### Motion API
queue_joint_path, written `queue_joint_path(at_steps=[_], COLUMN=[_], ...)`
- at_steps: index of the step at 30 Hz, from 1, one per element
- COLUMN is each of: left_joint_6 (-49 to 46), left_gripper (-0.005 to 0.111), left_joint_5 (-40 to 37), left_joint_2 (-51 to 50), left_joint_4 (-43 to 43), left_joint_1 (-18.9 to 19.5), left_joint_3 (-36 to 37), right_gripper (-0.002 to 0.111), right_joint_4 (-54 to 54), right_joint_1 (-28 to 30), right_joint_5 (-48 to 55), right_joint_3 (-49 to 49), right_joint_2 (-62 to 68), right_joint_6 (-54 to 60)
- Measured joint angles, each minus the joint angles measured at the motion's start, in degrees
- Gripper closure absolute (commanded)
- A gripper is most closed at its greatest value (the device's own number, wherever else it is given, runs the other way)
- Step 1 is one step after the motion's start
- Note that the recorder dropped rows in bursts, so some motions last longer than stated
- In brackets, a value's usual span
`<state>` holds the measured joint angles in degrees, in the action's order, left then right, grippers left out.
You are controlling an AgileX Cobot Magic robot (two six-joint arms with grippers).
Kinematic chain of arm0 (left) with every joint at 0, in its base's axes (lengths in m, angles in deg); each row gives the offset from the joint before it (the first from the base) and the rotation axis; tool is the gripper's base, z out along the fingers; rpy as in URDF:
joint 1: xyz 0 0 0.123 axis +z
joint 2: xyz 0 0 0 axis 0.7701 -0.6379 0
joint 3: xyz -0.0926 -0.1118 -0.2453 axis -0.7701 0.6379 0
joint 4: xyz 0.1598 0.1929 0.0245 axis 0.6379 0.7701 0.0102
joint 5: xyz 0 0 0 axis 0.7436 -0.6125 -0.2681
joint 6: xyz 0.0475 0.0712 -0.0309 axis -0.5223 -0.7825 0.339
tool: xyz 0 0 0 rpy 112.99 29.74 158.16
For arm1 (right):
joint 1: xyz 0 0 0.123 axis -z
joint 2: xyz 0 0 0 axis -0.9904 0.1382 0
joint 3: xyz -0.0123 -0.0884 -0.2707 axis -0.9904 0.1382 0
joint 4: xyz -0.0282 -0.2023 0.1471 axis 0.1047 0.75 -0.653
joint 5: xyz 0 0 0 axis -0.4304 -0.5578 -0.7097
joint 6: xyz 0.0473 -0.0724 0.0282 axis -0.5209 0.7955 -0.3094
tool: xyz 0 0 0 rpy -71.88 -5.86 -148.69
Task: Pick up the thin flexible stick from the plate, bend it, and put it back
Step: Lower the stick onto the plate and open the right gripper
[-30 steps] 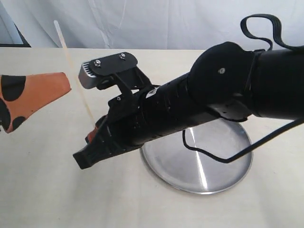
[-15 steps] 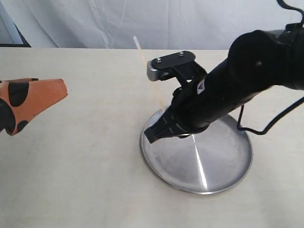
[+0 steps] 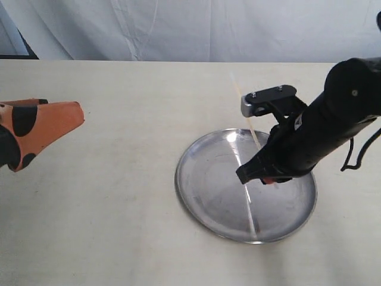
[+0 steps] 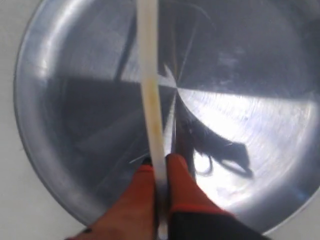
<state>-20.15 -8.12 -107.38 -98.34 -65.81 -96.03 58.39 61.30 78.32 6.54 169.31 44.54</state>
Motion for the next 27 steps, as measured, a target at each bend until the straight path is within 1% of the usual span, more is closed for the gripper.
queue_joint_path(at_steps=[8,16,17,18,19,21,22,23,25,27], left_joint_6=[0.00,0.00,0.00,0.00,0.00,0.00,0.00,0.00,0.00,0.00], left_gripper=[0.037,0.037,0.037,0.037,0.037,0.037,0.037,0.037,0.037,0.037], left_joint_5=[0.48,0.84,0.88,0.88,0.88,1.12,1.12,1.12,1.15,1.15], left_joint_2=[0.00,0.00,0.00,0.00,0.00,0.00,0.00,0.00,0.00,0.00], left_joint_4=[0.35,0.35,0.35,0.35,0.35,0.35,0.35,0.35,0.35,0.35], left_joint_1=[0.00,0.00,0.00,0.00,0.00,0.00,0.00,0.00,0.00,0.00], left_joint_3=[0.00,0.00,0.00,0.00,0.00,0.00,0.00,0.00,0.00,0.00], right_gripper=[0.109,0.109,0.107,0.096,0.090,0.064,0.055,0.053,0.057,0.065], right_joint_4=[0.00,0.27,0.27,0.35,0.48,0.48,0.48,0.48,0.48,0.35], right_joint_1=[0.45,0.45,0.45,0.45,0.45,0.45,0.45,0.45,0.45,0.45], right_joint_5=[0.40,0.29,0.40,0.64,1.02,1.39,1.49,1.49,1.60,1.83], right_joint_3=[0.07,0.07,0.07,0.07,0.07,0.07,0.07,0.07,0.07,0.07], right_joint_2=[8.79,10.34,10.34,10.34,10.34,10.34,10.34,10.34,10.21,9.67], right_joint_6=[-0.10,-2.08,-2.08,-2.08,-2.08,-2.08,-2.08,-2.43,-3.28,-4.12])
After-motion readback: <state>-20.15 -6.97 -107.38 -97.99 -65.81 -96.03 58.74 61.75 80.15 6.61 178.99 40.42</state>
